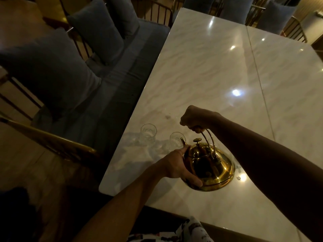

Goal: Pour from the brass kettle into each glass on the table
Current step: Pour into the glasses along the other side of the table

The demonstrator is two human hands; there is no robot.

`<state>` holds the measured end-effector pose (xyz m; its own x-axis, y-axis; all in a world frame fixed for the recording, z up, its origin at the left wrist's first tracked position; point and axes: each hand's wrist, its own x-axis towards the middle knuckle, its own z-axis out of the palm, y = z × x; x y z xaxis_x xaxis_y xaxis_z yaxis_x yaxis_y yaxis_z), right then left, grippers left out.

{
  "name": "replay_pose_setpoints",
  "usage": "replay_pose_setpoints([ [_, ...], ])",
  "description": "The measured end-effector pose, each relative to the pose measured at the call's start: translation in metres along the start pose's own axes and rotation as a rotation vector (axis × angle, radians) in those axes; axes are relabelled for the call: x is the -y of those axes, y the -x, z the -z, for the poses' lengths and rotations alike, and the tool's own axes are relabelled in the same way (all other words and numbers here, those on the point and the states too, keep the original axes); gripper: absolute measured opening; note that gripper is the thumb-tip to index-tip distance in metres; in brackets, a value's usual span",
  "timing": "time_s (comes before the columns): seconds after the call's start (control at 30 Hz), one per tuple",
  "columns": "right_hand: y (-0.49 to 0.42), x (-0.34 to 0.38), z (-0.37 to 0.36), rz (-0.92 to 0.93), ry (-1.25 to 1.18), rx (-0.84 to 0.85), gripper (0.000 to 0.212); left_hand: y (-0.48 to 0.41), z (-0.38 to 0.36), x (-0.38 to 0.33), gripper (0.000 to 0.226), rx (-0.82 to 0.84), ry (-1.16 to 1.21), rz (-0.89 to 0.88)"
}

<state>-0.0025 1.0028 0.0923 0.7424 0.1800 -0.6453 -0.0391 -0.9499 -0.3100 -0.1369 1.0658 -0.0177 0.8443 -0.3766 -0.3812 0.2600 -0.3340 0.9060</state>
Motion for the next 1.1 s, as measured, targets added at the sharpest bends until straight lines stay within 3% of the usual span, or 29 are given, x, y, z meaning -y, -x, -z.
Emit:
replay_pose_setpoints([
  [1.1,0.025,0.002,0.0,-0.046,0.056,0.016,0.019,0.01,-0.012,-0.001,0.096,0.047,0.028,-0.04],
])
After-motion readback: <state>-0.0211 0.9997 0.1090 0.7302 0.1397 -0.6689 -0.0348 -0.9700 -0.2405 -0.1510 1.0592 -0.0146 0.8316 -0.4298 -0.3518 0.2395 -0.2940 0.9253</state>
